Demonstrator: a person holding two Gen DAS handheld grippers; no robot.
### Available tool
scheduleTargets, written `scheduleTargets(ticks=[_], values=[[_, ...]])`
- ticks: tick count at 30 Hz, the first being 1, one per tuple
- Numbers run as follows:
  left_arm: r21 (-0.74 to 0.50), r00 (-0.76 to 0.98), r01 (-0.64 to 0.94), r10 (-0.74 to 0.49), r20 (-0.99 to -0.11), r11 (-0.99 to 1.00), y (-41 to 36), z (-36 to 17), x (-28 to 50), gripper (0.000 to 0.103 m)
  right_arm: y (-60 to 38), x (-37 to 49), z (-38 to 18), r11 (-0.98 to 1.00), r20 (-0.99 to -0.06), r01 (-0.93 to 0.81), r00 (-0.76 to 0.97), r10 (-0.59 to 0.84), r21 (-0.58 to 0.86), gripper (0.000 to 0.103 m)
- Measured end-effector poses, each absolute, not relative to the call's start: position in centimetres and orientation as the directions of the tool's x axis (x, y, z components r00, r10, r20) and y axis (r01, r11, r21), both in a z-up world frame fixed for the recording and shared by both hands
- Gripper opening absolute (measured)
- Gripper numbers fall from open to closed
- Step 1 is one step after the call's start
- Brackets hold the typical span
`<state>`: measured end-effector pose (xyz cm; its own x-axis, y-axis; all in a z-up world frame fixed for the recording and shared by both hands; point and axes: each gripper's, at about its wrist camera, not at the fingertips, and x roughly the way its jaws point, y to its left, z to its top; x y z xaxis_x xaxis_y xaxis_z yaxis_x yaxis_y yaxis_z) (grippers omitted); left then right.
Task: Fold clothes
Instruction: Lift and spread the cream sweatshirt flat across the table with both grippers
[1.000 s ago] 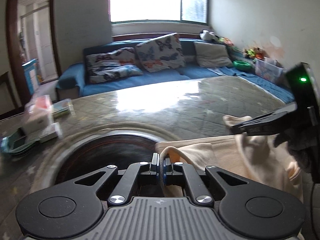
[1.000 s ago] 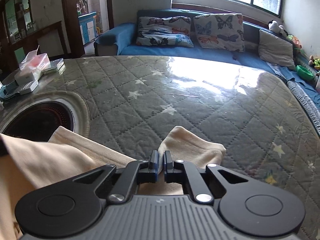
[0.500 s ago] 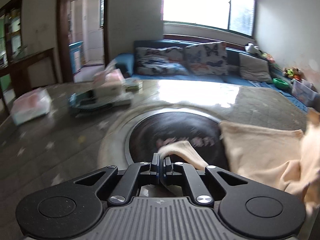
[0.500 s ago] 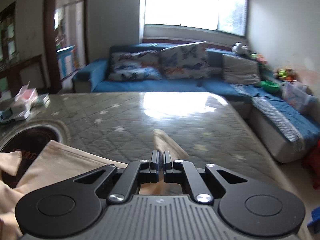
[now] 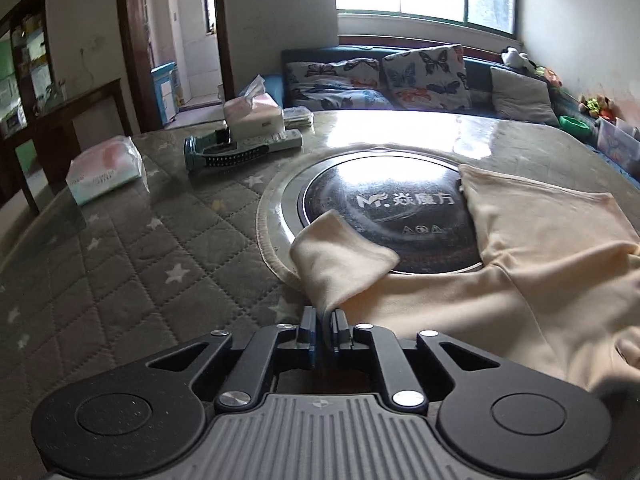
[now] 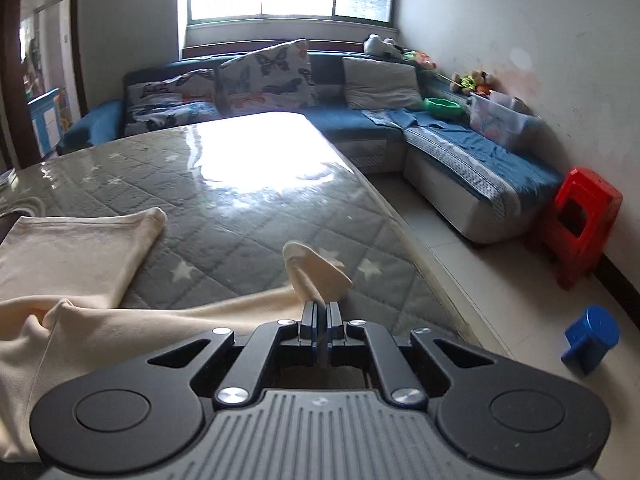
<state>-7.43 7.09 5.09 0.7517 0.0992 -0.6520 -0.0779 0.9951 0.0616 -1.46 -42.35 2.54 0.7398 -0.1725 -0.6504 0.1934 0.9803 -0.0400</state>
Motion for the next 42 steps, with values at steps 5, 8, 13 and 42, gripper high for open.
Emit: scheduleTargets(ticks=[5,8,13,42], values=[[0.055,0.778,0.072,-0.021,-0.628,0.996,4.1,6.6,-9.3,0.012,-43.0,-2.3,3.0,0.976,-0.635,0.216,0.75,-0.184,-0.029,0.009],[0.079,0.78,0.196,-0.107,-0.617,0.977,0.6,6.7,-9.9,0.019,-42.7,-2.7,3.0,0.979,-0.632,0.204,0.756,-0.168,-0.016,0.011],[0.053,0.743,0.377,-0.268,-0.613,0.925,-4.9,6.2,-9.8,0.032,-41.8,-3.0,2.4,0.986,-0.646,0.166,0.754,-0.121,0.008,0.021],[0.074,0.648,0.56,-0.381,-0.659,0.825,-9.6,3.4,-10.0,0.011,-22.5,-8.1,2.6,0.752,-0.754,-0.659,0.497,0.429,-0.006,0.011]])
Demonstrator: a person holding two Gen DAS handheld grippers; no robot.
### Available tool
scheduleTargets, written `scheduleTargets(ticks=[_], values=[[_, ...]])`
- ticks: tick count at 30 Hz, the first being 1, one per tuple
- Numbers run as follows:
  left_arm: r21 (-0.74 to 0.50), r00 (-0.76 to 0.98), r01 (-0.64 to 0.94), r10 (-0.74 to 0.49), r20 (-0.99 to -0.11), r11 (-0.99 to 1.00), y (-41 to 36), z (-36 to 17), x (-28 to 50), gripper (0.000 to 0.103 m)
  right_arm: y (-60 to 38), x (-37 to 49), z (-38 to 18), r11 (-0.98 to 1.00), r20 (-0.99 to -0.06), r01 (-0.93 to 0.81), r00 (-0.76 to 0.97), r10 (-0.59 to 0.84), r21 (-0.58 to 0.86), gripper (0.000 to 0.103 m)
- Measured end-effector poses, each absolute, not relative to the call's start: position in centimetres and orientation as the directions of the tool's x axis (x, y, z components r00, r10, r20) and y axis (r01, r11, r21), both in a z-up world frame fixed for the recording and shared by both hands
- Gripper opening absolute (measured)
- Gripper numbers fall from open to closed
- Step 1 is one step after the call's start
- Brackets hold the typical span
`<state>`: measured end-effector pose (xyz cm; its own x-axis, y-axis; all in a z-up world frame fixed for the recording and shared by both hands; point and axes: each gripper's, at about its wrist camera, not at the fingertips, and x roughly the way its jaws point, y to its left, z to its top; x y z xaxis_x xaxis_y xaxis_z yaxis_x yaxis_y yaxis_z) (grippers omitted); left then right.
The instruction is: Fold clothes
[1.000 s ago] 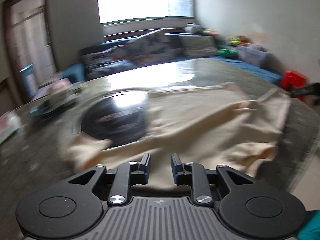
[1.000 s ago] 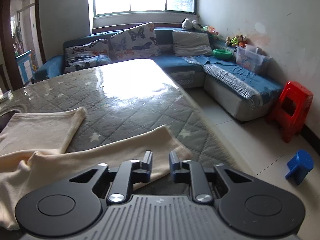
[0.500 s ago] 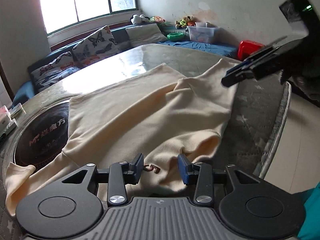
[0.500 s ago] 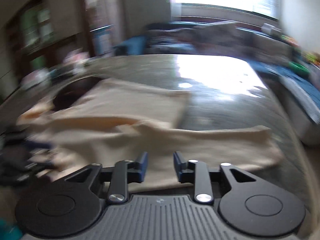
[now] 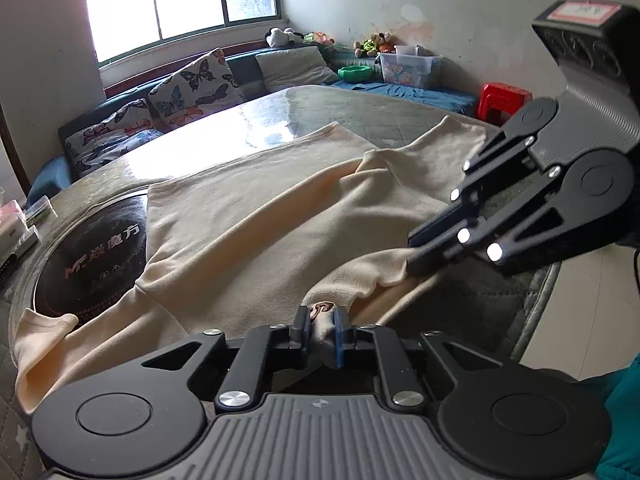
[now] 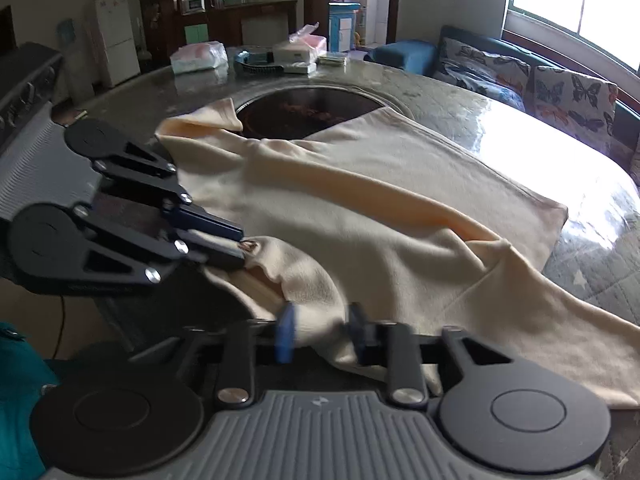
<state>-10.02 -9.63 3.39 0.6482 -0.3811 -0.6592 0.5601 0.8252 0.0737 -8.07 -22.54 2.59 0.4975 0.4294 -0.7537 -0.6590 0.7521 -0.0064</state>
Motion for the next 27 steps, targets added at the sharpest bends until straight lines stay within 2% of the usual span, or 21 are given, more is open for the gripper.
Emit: scheduleTargets(ticks=[4,8,11,14,17,21,27], values=[[0.044,0.63,0.596,-0.433,-0.645,0.802,-9.0,4.3,-11.0,0.011,-23.4,-9.6,3.9,0.718,-0.746,-0.696,0.487,0.454,-0.017,0.008],[0.042,0.581,0.65,-0.461,-0.67,0.759,-9.1,3.8,-11.6,0.011,-23.5,-11.6,4.4,0.665,-0.774,-0.747,0.421,0.474,0.0,0.008],[0.046,0.562,0.669,-0.465,-0.685,0.742,-9.3,3.7,-11.5,0.015,-23.5,-11.8,3.8,0.649,-0.805,-0.759,0.359,0.472,0.042,0.012],[0.046,0.581,0.668,-0.482,-0.655,0.743,-9.0,4.9,-10.8,0.016,-24.3,-11.2,4.6,0.663,-0.798,-0.743,0.344,0.495,0.091,0.016],[0.028,0.601,0.651,-0.494,-0.628,0.758,-9.3,5.6,-9.5,0.016,-25.5,-9.9,6.1,0.711,-0.758,-0.697,0.414,0.503,0.091,0.016],[-0.022,0.592,0.635,-0.504,-0.629,0.773,-10.7,5.0,-7.6,0.016,-26.7,-7.4,6.2,0.809,-0.713,-0.587,0.57,0.408,-0.006,0.017],[-0.048,0.527,0.679,-0.532,-0.663,0.733,-12.9,3.0,-7.1,0.016,-27.6,-4.5,2.8,0.855,-0.74,-0.517,0.592,0.32,-0.044,0.019]])
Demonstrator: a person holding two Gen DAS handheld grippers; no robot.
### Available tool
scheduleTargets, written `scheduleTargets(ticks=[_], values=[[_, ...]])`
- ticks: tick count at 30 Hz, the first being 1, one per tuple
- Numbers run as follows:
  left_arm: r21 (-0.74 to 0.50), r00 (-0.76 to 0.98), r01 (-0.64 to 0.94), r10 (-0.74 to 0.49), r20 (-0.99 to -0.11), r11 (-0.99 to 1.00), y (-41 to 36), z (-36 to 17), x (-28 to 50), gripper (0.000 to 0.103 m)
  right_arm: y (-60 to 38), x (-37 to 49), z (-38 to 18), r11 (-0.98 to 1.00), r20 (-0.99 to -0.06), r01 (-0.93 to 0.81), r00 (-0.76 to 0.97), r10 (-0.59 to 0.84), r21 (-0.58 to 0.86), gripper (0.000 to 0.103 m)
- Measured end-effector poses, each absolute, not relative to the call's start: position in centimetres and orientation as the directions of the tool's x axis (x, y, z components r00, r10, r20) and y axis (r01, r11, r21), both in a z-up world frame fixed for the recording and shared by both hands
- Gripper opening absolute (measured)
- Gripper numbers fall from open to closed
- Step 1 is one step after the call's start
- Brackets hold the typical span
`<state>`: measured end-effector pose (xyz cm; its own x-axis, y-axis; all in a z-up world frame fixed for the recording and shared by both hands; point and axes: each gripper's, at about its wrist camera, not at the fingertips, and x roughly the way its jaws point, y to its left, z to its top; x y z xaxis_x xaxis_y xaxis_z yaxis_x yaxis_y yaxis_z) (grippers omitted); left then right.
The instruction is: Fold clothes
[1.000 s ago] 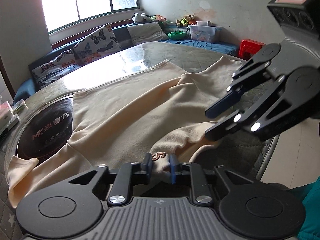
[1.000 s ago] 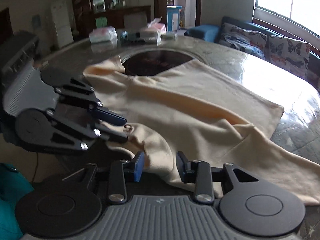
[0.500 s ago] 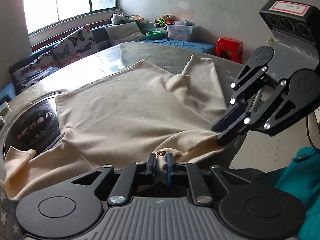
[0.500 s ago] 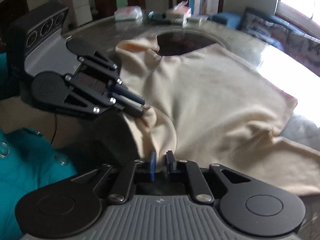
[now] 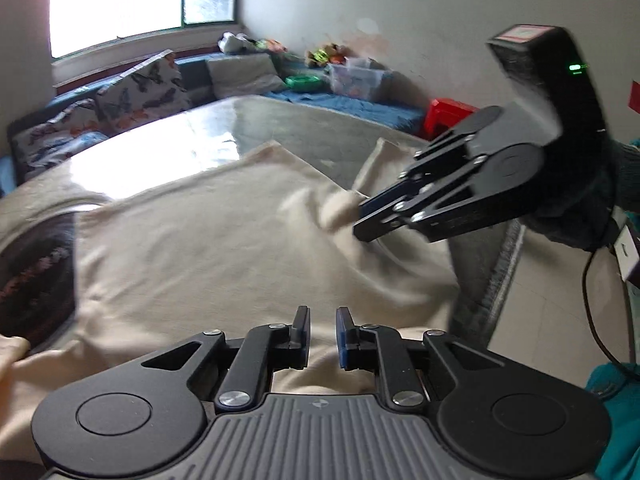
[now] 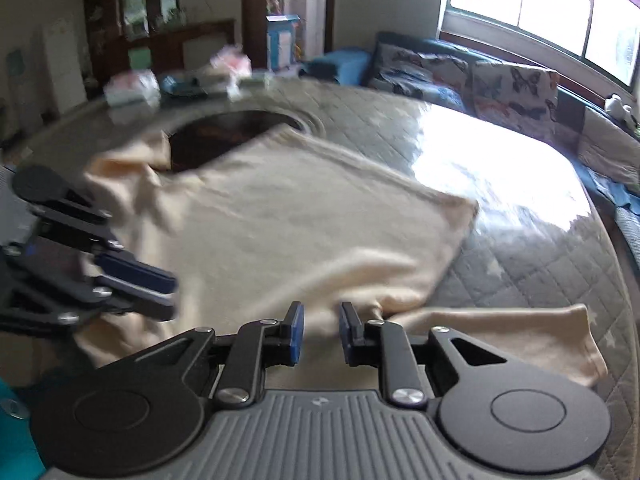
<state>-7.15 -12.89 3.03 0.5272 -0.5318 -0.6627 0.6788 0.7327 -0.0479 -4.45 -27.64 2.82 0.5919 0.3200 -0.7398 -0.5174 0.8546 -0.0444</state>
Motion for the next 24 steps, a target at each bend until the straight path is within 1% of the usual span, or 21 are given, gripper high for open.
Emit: scheduleTargets(ticks=[2,4,5,7,10,13,15,17,19,24], values=[[-0.049,0.511,0.689,-0.533,-0.674,0.723,-13.3,2.5,-7.2,0.016,-28.2,-4.7,2.2,0.86,-0.75,-0.509,0.583,0.311,-0.039,0.02],[-0.054,0.508,0.692,-0.539,-0.672,0.72,-13.4,2.6,-7.2,0.016,-29.2,-5.1,2.4,0.869,-0.744,-0.495,0.585,0.323,-0.012,0.025],[-0.058,0.508,0.692,-0.543,-0.669,0.719,-13.4,2.7,-7.2,0.016,-30.0,-5.3,2.9,0.877,-0.733,-0.48,0.595,0.331,0.006,0.03],[-0.06,0.51,0.694,-0.549,-0.662,0.717,-13.7,3.0,-7.1,0.016,-31.7,-5.6,3.6,0.903,-0.712,-0.431,0.632,0.304,0.004,0.031],[-0.067,0.507,0.7,-0.561,-0.655,0.711,-14.4,3.1,-7.0,0.016,-34.4,-4.8,3.9,0.951,-0.702,-0.307,0.685,0.193,-0.037,0.032],[-0.075,0.499,0.706,-0.569,-0.654,0.705,-15.1,3.0,-7.0,0.016,-38.5,-3.2,3.1,0.991,-0.69,-0.098,0.723,0.009,-0.09,0.033],[-0.08,0.491,0.71,-0.573,-0.657,0.699,-15.3,2.9,-7.1,0.016,-40.6,-2.3,2.4,0.995,-0.686,-0.004,0.724,-0.067,-0.101,0.034],[-0.081,0.483,0.714,-0.573,-0.662,0.696,-15.4,2.7,-7.1,0.016,-42.2,-1.5,1.7,0.994,-0.69,0.07,0.715,-0.112,-0.088,0.035],[-0.082,0.477,0.716,-0.571,-0.668,0.693,-15.5,2.4,-7.2,0.016,-43.4,-0.8,0.9,0.99,-0.696,0.124,0.706,-0.133,-0.064,0.035],[-0.08,0.469,0.72,-0.568,-0.676,0.69,-15.7,2.2,-7.2,0.016,-45.2,-0.4,-0.3,0.98,-0.689,0.19,0.718,-0.095,0.064,0.035]])
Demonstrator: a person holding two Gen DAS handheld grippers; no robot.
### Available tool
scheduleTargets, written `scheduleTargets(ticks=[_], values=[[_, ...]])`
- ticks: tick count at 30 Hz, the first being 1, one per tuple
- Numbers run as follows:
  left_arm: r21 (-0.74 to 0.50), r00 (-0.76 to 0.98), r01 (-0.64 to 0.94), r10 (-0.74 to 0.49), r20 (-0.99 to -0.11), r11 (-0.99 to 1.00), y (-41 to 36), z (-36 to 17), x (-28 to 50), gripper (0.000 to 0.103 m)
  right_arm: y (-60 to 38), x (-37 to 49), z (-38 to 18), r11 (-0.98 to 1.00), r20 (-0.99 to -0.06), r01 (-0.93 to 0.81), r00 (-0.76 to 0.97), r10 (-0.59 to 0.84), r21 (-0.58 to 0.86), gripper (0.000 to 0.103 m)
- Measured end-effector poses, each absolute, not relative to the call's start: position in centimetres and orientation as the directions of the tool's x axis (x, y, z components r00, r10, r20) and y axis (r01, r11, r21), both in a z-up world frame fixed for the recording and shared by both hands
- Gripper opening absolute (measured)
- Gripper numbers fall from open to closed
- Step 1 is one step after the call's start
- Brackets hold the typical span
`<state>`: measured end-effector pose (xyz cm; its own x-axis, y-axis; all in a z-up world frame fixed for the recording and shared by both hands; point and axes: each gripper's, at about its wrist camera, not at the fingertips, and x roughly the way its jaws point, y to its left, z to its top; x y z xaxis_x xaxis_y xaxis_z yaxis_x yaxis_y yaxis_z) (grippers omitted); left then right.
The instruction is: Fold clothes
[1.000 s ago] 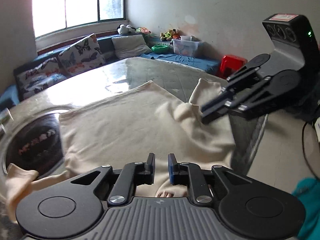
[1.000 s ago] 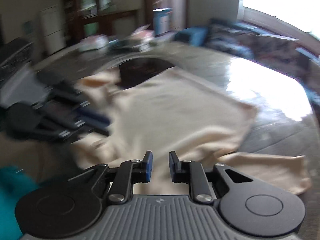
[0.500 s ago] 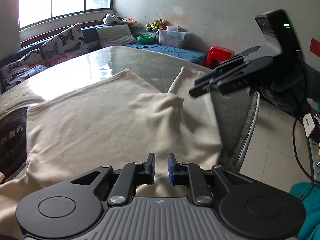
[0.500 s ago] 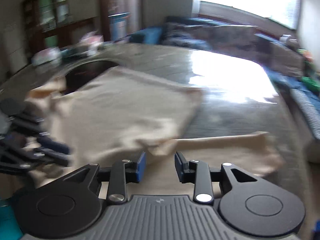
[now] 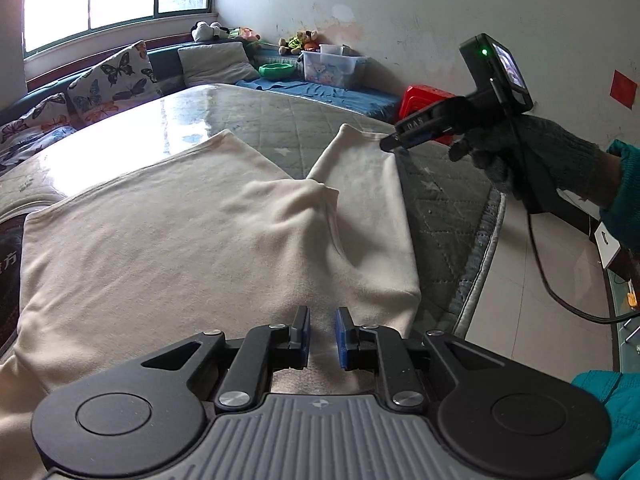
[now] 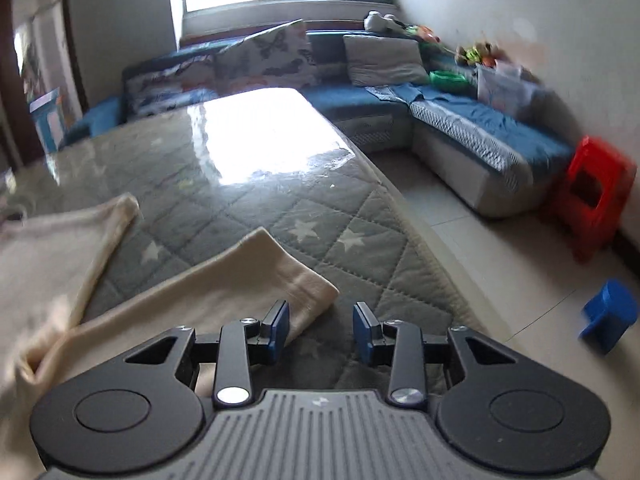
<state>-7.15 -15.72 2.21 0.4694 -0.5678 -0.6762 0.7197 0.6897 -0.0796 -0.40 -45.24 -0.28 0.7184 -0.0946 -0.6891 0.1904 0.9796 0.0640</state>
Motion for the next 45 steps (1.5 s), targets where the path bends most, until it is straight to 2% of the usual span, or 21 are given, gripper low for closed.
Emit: scheduleTargets(ticks=[1,2,3,5,8,14,19,21,24,27,29,32,36,40,45], values=[[-0.08,0.469,0.72,-0.568,-0.676,0.689,-15.7,2.2,-7.1,0.016,-45.3,-0.4,-0.4,0.979,-0.684,0.191,0.723,-0.094,0.068,0.035],[-0.08,0.469,0.72,-0.568,-0.677,0.689,-15.8,2.2,-7.1,0.016,-45.3,-0.3,-0.4,0.98,-0.68,0.189,0.727,-0.094,0.066,0.03],[-0.079,0.469,0.72,-0.568,-0.677,0.689,-15.9,2.2,-7.1,0.016,-45.2,-0.3,-0.5,0.98,-0.676,0.187,0.731,-0.095,0.065,0.019],[-0.078,0.469,0.72,-0.566,-0.678,0.689,-16.0,2.2,-7.0,0.016,-45.1,-0.1,-0.4,0.981,-0.669,0.183,0.737,-0.098,0.058,0.007],[-0.081,0.463,0.725,-0.571,-0.678,0.684,-16.1,2.2,-7.0,0.016,-44.8,-0.6,0.5,0.979,-0.649,0.202,0.747,-0.143,0.018,0.004],[-0.091,0.444,0.746,-0.594,-0.671,0.66,-16.7,2.0,-7.2,0.016,-44.9,-3.8,2.6,0.953,-0.592,0.264,0.749,-0.298,-0.146,0.004],[-0.097,0.439,0.747,-0.598,-0.671,0.657,-16.8,2.0,-7.1,0.018,-45.7,-4.1,0.6,0.944,-0.664,0.271,0.674,-0.324,-0.186,0.005],[-0.093,0.455,0.732,-0.586,-0.671,0.675,-16.2,2.3,-6.8,0.018,-45.4,-3.8,0.3,0.945,-0.67,0.266,0.668,-0.325,-0.193,0.015],[-0.088,0.494,0.691,-0.557,-0.667,0.718,-14.6,2.9,-5.8,0.021,-44.9,-3.6,1.4,0.95,-0.642,0.25,0.701,-0.311,-0.187,0.016],[-0.072,0.551,0.617,-0.496,-0.671,0.784,-12.8,3.4,-3.9,0.024,-43.5,-2.5,3.0,0.969,-0.624,0.185,0.742,-0.246,-0.163,0.017],[-0.057,0.587,0.553,-0.437,-0.681,0.831,-11.6,3.7,-2.3,0.025,-42.3,-1.3,3.6,0.989,-0.637,0.104,0.756,-0.147,-0.104,0.017],[-0.031,0.632,0.452,-0.345,-0.694,0.891,-9.7,4.0,0.0,0.031,-40.3,1.0,3.8,1.0,-0.665,-0.01,0.747,0.006,-0.002,0.018],[-0.013,0.654,0.32,-0.231,-0.721,0.947,-7.1,4.5,3.3,0.033,-37.3,4.1,3.4,0.99,-0.681,-0.129,0.721,0.13,0.053,0.019],[0.014,0.679,0.229,-0.149,-0.719,0.973,-5.5,4.8,6.9,0.044,-34.6,7.2,2.9,0.975,-0.697,-0.206,0.687,0.206,0.086,0.026],[0.012,0.684,0.179,-0.115,-0.72,0.984,-5.0,4.2,10.8,0.044,-33.1,10.3,1.9,0.969,-0.725,-0.225,0.65,0.226,0.099,0.027]])
